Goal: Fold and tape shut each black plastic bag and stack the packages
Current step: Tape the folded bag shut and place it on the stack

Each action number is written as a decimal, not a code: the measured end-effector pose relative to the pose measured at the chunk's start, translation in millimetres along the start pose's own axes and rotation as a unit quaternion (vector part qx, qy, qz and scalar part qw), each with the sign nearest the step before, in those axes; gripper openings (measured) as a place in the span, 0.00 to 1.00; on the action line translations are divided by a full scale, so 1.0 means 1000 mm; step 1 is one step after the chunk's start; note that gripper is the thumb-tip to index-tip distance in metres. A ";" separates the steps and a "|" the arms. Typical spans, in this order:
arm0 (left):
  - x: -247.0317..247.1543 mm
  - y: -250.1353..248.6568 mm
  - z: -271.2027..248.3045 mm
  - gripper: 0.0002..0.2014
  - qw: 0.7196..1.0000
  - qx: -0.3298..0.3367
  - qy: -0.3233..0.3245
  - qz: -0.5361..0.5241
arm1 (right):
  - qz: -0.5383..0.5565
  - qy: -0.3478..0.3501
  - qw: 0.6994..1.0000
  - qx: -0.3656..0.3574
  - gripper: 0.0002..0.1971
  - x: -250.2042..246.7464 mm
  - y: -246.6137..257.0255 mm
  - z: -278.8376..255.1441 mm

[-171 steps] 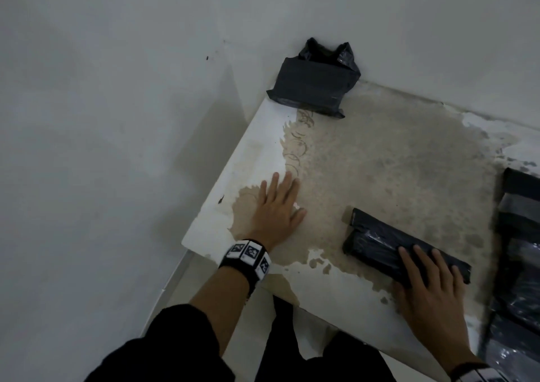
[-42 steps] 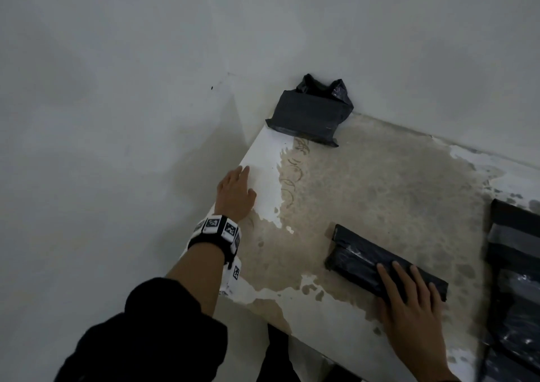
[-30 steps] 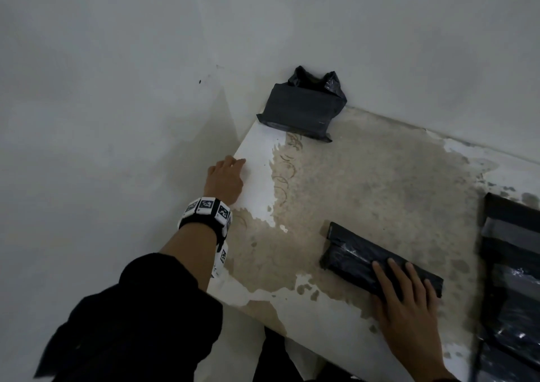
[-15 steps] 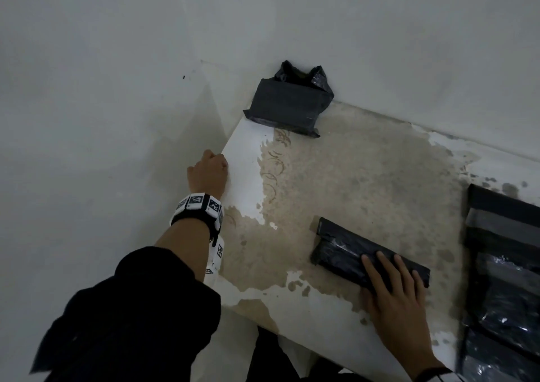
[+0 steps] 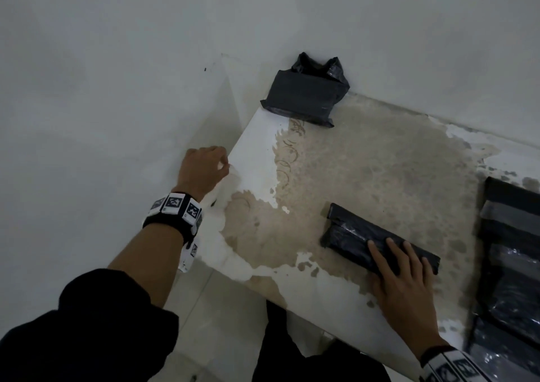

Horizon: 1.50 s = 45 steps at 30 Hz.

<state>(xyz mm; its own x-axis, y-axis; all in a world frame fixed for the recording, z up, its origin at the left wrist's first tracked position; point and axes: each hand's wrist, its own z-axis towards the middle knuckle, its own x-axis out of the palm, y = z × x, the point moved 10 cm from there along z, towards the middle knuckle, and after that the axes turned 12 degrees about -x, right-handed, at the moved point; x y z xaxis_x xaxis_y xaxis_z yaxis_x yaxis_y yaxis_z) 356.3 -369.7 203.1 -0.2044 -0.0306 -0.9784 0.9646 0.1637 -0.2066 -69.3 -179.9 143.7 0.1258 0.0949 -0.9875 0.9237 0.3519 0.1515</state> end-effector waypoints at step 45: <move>0.076 -0.272 -0.120 0.11 0.763 -0.174 0.288 -0.552 | 0.605 -0.116 0.770 0.166 0.18 -0.052 -0.058 0.005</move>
<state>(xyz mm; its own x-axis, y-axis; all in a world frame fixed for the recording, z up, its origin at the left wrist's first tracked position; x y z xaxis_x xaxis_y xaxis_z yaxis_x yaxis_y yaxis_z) 58.6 -298.1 185.3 -0.9963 0.0827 -0.0233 0.0689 0.6071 -0.7916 -127.8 -209.7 186.4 0.9928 -0.0156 -0.1189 0.1161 -0.1251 0.9853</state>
